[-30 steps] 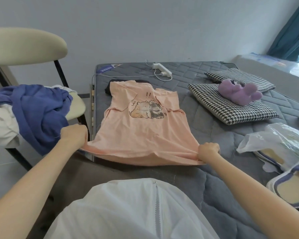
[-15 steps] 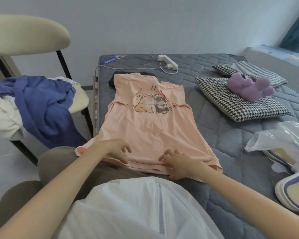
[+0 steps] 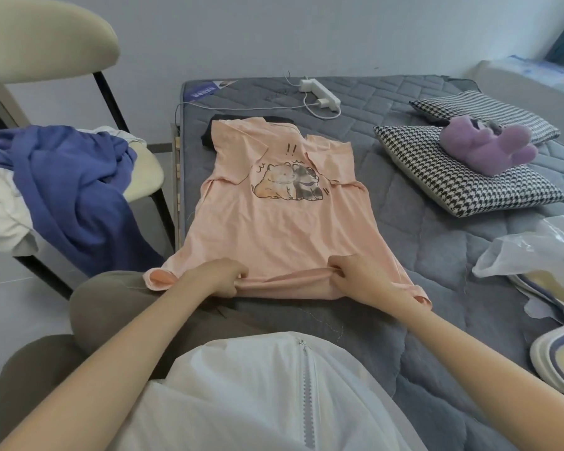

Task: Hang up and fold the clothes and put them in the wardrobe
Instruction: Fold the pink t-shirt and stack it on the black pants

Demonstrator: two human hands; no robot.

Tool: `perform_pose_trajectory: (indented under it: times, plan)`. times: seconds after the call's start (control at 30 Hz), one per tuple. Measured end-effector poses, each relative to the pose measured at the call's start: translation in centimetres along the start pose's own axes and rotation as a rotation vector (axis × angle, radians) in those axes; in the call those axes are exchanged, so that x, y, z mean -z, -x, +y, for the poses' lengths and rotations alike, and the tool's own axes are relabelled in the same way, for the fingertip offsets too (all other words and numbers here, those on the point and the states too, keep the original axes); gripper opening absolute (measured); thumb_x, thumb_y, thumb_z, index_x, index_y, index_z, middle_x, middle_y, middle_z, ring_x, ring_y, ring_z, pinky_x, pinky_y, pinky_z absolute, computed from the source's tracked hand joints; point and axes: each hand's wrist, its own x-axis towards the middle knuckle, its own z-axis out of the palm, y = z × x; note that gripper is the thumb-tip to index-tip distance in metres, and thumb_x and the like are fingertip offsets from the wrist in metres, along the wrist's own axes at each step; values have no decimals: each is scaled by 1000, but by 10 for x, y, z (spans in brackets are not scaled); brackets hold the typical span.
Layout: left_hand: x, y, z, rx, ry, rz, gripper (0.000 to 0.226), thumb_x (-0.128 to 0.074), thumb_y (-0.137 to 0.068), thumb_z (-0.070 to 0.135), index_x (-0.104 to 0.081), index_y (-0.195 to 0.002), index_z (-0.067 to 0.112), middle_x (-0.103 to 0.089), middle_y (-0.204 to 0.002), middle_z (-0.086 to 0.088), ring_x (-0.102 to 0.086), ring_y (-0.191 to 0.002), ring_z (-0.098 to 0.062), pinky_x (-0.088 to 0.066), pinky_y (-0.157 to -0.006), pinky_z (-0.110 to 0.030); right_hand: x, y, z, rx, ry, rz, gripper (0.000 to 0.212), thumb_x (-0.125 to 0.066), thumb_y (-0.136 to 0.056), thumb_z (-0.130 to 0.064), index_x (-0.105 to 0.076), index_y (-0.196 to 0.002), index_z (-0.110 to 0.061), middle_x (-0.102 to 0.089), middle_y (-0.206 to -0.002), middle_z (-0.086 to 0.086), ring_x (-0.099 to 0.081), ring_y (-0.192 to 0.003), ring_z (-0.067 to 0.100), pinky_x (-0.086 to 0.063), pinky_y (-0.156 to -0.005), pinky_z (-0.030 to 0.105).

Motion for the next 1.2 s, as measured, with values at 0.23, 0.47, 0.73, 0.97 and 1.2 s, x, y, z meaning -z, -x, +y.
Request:
perform_pose_trajectory:
  times: [0.23,0.47,0.73,0.97,1.2]
  plan:
    - [38,7,-27,108,3,135,4,-46,-90,20,-48,-86,21,-54,-89,2,-53,-84,-18,-37,-65,-30,15,-18,16,-7,-57,-4,17,-39,-101,-31,-44,-86,-25,-52,-75,-9,-47,-68,15,-22,-59,27]
    - [67,-6,-45,275,-201,267,15,-35,-93,8,-44,-95,20,-57,-104,-4,-48,-84,-21,-32,-74,-34,27,-69,34,-29,109,-90,40,-51,-94,-53,-37,-82,-16,-49,-78,-2,-45,-69,20,-28,-58,33]
    - [104,-62,-79,275,-241,451,25,-36,-88,-2,-44,-97,20,-60,-107,-4,-54,-102,-27,-33,-91,-43,54,-161,59,-72,538,22,33,-33,-89,-8,-52,-113,-18,-63,-105,6,-59,-101,31,-40,-97,45]
    - [133,-122,-105,226,-84,516,35,-27,-105,34,-61,-112,28,-67,-99,-1,-57,-100,-25,-29,-104,-44,62,-225,88,-164,464,-165,39,-34,-89,-7,-43,-122,-26,-55,-117,6,-46,-113,31,-38,-96,41]
    - [130,-158,-94,347,205,876,41,-47,-98,16,-45,-138,20,-34,-146,-9,-24,-140,-25,7,-114,-58,44,-247,81,-235,531,137,46,-41,-91,-5,-44,-133,-24,-44,-133,3,-36,-119,28,-26,-95,38]
